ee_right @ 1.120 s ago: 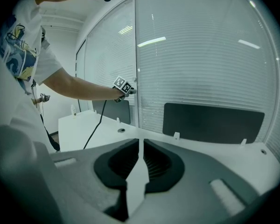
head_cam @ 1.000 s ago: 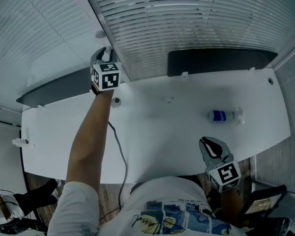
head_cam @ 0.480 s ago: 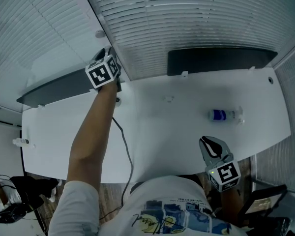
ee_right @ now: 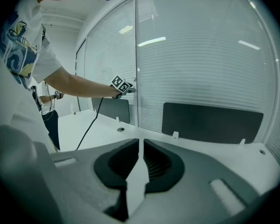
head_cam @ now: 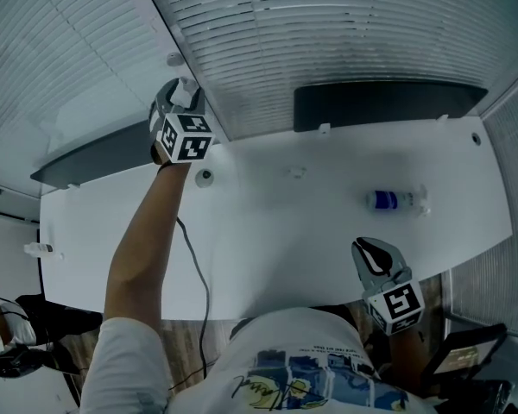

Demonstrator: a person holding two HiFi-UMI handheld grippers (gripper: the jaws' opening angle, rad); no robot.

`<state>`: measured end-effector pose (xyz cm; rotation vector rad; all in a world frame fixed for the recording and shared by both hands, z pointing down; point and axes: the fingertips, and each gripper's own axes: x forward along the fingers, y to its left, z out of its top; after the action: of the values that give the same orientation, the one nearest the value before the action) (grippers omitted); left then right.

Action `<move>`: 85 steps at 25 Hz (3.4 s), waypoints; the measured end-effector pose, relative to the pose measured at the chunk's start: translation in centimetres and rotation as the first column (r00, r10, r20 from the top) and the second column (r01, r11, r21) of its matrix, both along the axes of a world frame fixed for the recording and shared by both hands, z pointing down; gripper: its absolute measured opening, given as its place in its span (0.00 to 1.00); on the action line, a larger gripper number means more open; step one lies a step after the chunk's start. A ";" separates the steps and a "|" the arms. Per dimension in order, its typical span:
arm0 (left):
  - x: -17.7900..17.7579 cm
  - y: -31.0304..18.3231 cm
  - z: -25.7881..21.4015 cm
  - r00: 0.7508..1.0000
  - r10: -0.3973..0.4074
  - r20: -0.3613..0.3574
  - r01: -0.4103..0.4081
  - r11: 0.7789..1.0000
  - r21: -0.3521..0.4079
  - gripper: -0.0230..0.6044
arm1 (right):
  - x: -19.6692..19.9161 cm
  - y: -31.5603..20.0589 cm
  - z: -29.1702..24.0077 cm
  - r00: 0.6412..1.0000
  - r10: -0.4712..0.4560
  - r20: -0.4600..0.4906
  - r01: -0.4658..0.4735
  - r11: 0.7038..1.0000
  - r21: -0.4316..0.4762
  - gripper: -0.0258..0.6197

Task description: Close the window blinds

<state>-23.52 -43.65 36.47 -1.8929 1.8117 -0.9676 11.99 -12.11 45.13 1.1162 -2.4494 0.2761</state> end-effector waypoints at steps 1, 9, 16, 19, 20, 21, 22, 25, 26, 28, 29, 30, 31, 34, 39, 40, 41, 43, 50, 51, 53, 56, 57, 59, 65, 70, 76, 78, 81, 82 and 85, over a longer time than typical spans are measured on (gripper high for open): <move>0.1 0.0 0.1 0.995 0.021 0.102 -0.021 1.000 -0.003 0.40 | 0.0 0.0 0.0 1.000 -0.001 -0.001 0.001 1.000 -0.001 0.07; 0.8 -0.4 2.3 0.757 0.156 0.634 -0.129 0.988 -0.090 0.39 | 0.3 0.1 0.3 1.000 -0.001 -0.006 0.001 1.000 -0.004 0.07; 1.2 -0.7 3.2 0.670 0.205 0.713 -0.146 0.979 -0.144 0.30 | 0.5 0.0 0.2 1.000 0.000 -0.011 0.000 1.000 -0.001 0.07; 0.9 -1.0 3.4 0.681 0.190 0.708 -0.134 0.982 -0.134 0.26 | 0.5 -0.1 0.1 1.000 0.004 -0.011 -0.004 1.000 -0.003 0.07; 0.8 -1.0 3.3 0.687 0.186 0.702 -0.132 0.983 -0.131 0.25 | 0.5 -0.1 0.1 1.000 0.005 -0.011 -0.005 1.000 -0.004 0.07; 0.8 -1.0 3.2 0.698 0.183 0.692 -0.132 0.983 -0.127 0.25 | 0.5 -0.1 0.1 1.000 0.005 -0.011 -0.005 1.000 -0.004 0.07; 0.9 -1.0 3.1 0.718 0.181 0.673 -0.133 0.984 -0.122 0.25 | 0.4 -0.2 0.1 1.000 0.004 -0.011 -0.004 1.000 -0.003 0.07; 0.7 -1.1 2.6 0.800 0.159 0.579 -0.120 0.987 -0.104 0.25 | 0.3 -0.2 0.1 1.000 0.002 -0.008 -0.002 1.000 -0.001 0.07; 0.6 -1.1 2.4 0.820 0.147 0.552 -0.112 0.989 -0.097 0.25 | 0.3 -0.2 0.0 1.000 0.000 -0.007 0.000 1.000 0.000 0.07; 0.5 -1.1 2.3 0.862 0.126 0.491 -0.096 0.992 -0.086 0.25 | 0.3 -0.2 0.0 1.000 -0.002 -0.006 0.002 1.000 -0.002 0.07; 0.4 -1.1 2.2 0.885 0.113 0.452 -0.086 0.993 -0.080 0.25 | 0.3 -0.1 0.1 1.000 -0.001 -0.006 0.001 1.000 -0.005 0.07; 0.3 -1.1 2.1 0.908 0.097 0.407 -0.074 0.995 -0.074 0.25 | 0.3 -0.1 0.2 1.000 -0.001 -0.008 0.001 1.000 -0.007 0.07; 0.2 -1.0 2.0 0.931 0.079 0.358 -0.058 0.996 -0.068 0.25 | 0.3 -0.1 0.3 1.000 -0.001 -0.009 0.001 1.000 -0.008 0.07; 0.0 -1.0 1.7 0.984 0.013 0.175 -0.004 0.999 -0.051 0.25 | 0.2 -0.2 0.1 1.000 -0.001 -0.004 0.001 1.000 -0.001 0.07; -0.4 -0.8 1.1 0.985 -0.086 -0.152 0.082 0.996 -0.032 0.25 | 0.3 -0.2 0.2 1.000 -0.001 -0.003 0.001 1.000 0.001 0.07; -0.5 -0.7 1.0 0.974 -0.098 -0.204 0.094 0.995 -0.032 0.25 | 0.4 -0.2 0.2 1.000 -0.001 -0.003 0.001 1.000 0.001 0.07; -0.6 -0.7 1.0 0.961 -0.108 -0.253 0.103 0.994 -0.032 0.25 | 0.4 -0.2 0.2 1.000 -0.001 -0.004 0.001 1.000 0.001 0.07; -0.8 -0.7 0.9 0.929 -0.124 -0.349 0.120 0.992 -0.035 0.25 | 0.4 -0.2 0.3 1.000 -0.002 -0.003 0.002 1.000 -0.002 0.07; -1.2 -0.4 1.0 0.718 -0.144 -0.681 0.139 0.988 -0.062 0.25 | 0.5 -0.1 0.3 1.000 -0.005 -0.001 0.005 1.000 0.000 0.07; -1.2 -0.4 1.1 0.681 -0.144 -0.718 0.137 0.988 -0.068 0.25 | 0.5 -0.1 0.3 1.000 -0.006 -0.001 0.006 1.000 0.001 0.07; -1.3 -0.5 1.1 0.615 -0.143 -0.776 0.132 0.988 -0.077 0.24 | 0.4 -0.1 0.3 1.000 -0.009 0.000 0.009 1.000 0.002 0.07; -1.6 -0.5 1.0 0.524 -0.137 -0.841 0.123 0.989 -0.084 0.25 | 0.1 -0.1 0.3 1.000 -0.011 0.000 0.011 1.000 -0.003 0.07; -1.6 -0.4 0.9 0.506 -0.133 -0.852 0.117 0.989 -0.085 0.25 | 0.1 -0.1 0.2 1.000 -0.012 -0.001 0.012 1.000 -0.003 0.07; -1.5 -0.4 0.9 0.527 -0.128 -0.840 0.105 0.991 -0.085 0.25 | 0.1 -0.1 0.3 1.000 -0.014 -0.002 0.014 1.000 -0.003 0.07; -1.2 -0.7 1.4 0.688 -0.121 -0.715 0.086 0.993 -0.086 0.25 | 0.0 -0.2 0.3 1.000 -0.020 -0.006 0.020 1.000 -0.004 0.07; -1.3 -0.3 0.3 0.840 -0.087 -0.535 0.076 0.996 -0.043 0.32 | -0.2 -0.2 0.1 1.000 -0.019 -0.006 0.019 1.000 -0.003 0.07; 0.4 0.8 0.5 0.997 0.059 0.050 -0.057 0.998 -0.038 0.32 | -0.3 0.0 0.1 1.000 -0.015 0.003 0.015 1.000 -0.006 0.07; 0.5 0.7 0.8 0.971 0.096 0.221 -0.086 0.995 -0.052 0.32 | -0.4 0.0 0.2 1.000 -0.015 0.004 0.015 1.000 -0.010 0.07; 0.5 0.2 1.6 0.870 0.147 0.471 -0.117 0.989 -0.093 0.32 | -0.5 0.0 0.2 1.000 -0.014 0.001 0.014 1.000 -0.014 0.07; 0.5 0.1 1.9 0.825 0.165 0.541 -0.127 0.986 -0.106 0.32 | -0.6 0.0 0.2 1.000 -0.014 0.000 0.014 1.000 -0.015 0.07; 0.8 -0.1 2.7 0.697 0.208 0.687 -0.155 0.978 -0.138 0.32 | -0.5 -0.1 0.1 1.000 -0.013 -0.004 0.013 1.000 -0.016 0.07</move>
<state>-22.75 -43.76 39.17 -1.3966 1.1200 -1.4363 11.49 -12.19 45.27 1.0926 -2.4457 0.2891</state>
